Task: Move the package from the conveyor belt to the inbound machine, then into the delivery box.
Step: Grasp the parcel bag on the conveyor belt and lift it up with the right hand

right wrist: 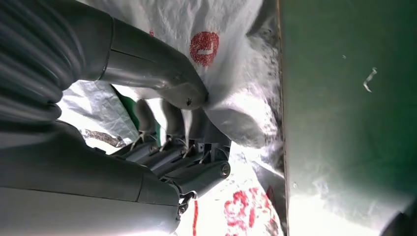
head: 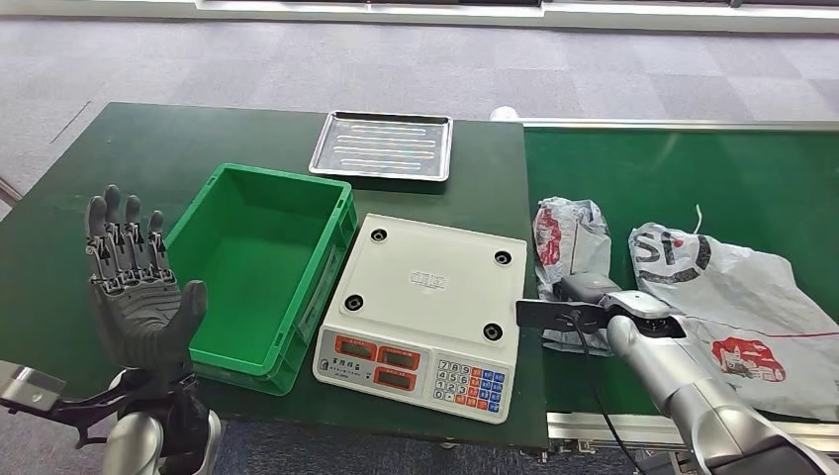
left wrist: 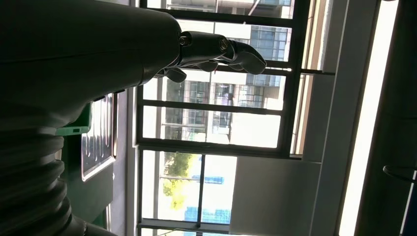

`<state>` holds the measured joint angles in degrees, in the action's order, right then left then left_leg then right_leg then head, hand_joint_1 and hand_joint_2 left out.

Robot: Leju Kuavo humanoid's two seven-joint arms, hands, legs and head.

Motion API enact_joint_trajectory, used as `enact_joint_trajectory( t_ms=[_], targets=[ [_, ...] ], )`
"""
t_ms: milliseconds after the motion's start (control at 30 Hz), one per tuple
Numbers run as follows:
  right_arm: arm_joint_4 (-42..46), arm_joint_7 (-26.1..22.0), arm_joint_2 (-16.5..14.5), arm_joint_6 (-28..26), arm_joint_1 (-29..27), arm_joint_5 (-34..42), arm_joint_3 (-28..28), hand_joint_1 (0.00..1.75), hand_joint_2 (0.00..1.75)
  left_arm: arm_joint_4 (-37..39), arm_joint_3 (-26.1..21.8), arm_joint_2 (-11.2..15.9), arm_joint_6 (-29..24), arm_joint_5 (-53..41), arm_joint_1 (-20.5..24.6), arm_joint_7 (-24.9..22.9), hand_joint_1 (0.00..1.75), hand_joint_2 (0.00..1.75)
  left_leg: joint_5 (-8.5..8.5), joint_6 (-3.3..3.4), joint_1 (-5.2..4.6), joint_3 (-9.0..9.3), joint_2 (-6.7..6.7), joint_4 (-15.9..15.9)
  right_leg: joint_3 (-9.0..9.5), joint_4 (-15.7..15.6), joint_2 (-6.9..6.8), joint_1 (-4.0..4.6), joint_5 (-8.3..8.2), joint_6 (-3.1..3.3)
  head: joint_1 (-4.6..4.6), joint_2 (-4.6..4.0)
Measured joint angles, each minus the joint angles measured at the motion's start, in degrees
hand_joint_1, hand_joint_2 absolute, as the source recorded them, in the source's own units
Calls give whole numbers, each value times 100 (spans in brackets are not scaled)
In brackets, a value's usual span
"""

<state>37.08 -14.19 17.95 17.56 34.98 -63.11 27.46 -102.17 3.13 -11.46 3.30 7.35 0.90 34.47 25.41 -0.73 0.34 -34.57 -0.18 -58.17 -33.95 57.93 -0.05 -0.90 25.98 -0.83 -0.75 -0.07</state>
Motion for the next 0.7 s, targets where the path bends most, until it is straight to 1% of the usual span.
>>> enact_joint_trajectory(
  t_ms=[200,567,700],
  targets=[
    [240,48,83,-58,-60,118,124,175,175,-30,-7,25,-7,19,-20,21,0,175,0,0,0,-1,0,0,0,0,0,0,0,0,-1,0],
    [322,48,117,-67,-98,137,150,175,175,-32,-7,37,-11,19,-49,37,0,175,0,0,0,-1,0,0,0,0,-1,-1,0,0,0,0],
    [414,-34,167,-152,-87,256,173,175,175,-41,-11,40,-52,21,-69,62,0,175,0,0,0,-4,-2,0,0,0,-2,-1,0,0,0,0]
  ],
)
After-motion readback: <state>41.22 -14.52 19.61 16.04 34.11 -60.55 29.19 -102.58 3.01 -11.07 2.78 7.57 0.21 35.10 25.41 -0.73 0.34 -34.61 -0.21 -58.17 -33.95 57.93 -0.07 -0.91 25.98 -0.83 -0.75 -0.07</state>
